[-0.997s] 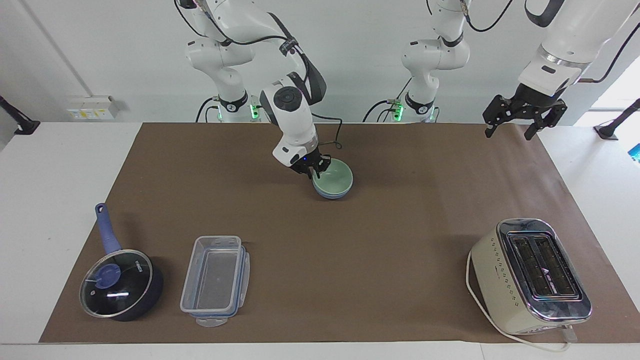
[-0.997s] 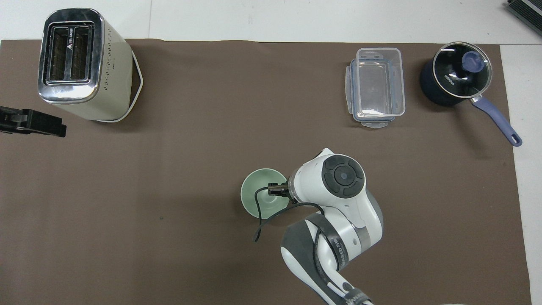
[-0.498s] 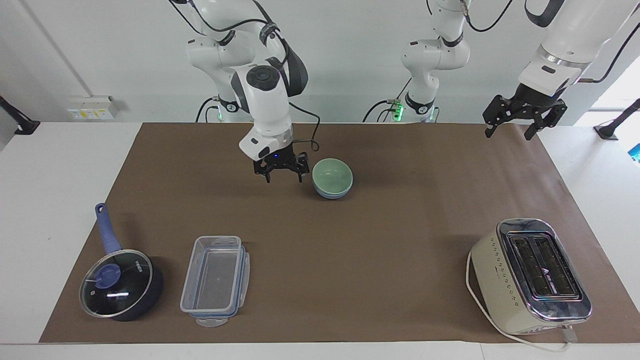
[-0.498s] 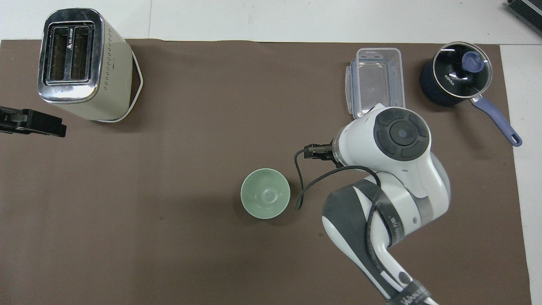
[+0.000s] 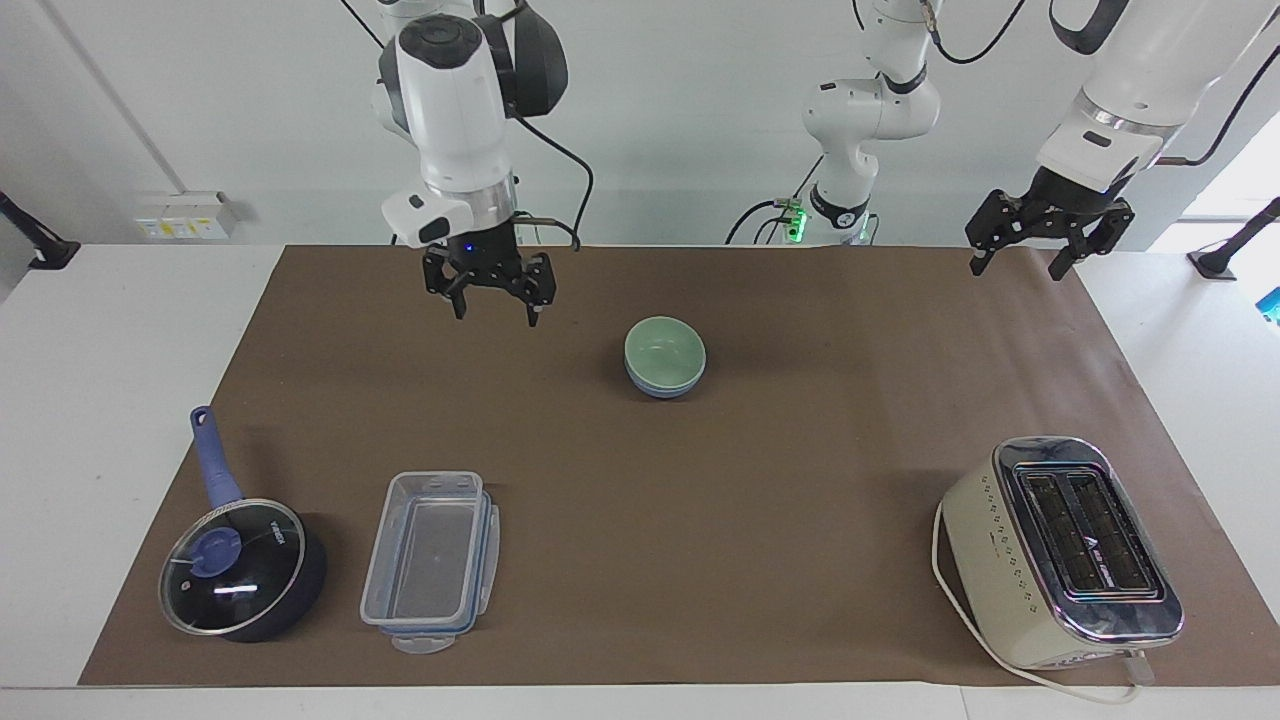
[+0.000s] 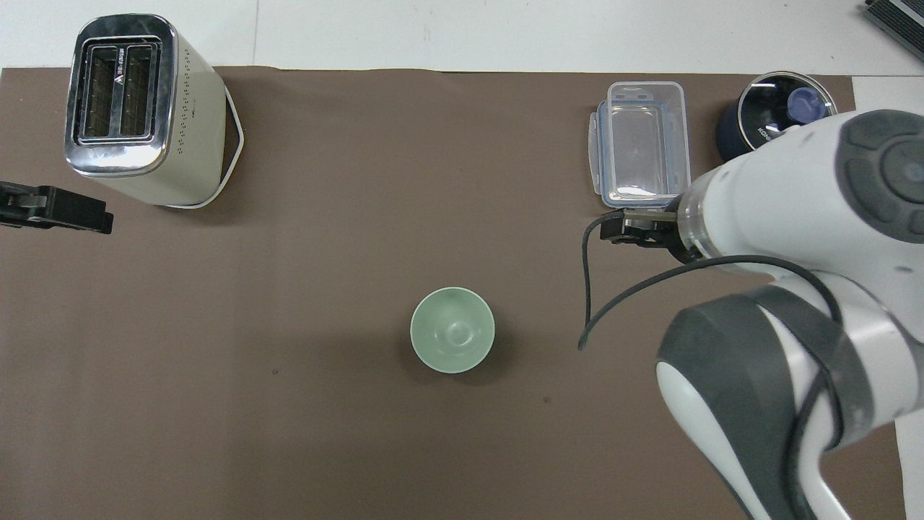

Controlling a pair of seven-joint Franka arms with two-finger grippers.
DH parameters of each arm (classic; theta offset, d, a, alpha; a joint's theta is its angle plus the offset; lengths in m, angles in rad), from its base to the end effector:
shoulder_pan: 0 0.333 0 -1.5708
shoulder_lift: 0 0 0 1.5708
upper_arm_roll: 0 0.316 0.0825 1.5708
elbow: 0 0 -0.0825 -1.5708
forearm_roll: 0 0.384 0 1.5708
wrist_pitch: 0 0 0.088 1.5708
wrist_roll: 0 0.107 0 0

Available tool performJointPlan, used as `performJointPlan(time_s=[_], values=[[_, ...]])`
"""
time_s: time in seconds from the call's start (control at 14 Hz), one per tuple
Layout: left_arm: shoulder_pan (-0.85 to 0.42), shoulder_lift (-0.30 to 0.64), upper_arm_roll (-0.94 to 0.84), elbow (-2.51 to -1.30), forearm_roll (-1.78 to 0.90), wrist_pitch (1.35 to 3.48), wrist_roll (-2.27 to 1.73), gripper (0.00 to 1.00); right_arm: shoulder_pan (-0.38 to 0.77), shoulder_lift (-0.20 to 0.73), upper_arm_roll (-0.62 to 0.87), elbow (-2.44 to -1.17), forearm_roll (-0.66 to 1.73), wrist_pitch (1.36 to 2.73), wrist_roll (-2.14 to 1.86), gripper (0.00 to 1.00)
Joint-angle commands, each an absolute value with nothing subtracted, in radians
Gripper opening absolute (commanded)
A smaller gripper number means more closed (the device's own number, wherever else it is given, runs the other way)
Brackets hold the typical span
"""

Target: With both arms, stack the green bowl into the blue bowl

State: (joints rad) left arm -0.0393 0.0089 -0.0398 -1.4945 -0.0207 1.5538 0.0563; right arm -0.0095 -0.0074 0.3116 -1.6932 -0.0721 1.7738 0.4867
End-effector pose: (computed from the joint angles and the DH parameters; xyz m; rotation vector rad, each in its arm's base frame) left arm 0.5542 -0.0461 0.6540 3.1118 -0.2123 0.0782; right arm 0.5442 0.1636 0.5887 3.0912 -0.2682 0.1694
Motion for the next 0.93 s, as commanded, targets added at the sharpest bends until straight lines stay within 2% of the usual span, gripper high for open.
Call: performJointPlan(time_s=[0.0,0.36,0.85], values=[[-0.029,-0.006,-0.048,-1.503,-0.002,1.54,0.054,1.0,-0.034,-0.061,0.316,-1.698,-0.072,1.733,0.489,1.0],[-0.029,-0.006,-0.049,-1.503,-0.002,1.54,0.054,1.0,-0.035,-0.072,0.22,-1.577,-0.016,1.614,0.488,1.0],[-0.029,-0.006,-0.048,-1.503,-0.002,1.54,0.054,1.0,-0.034,-0.133,-0.018,-1.574,0.026,1.506,0.326,1.0]])
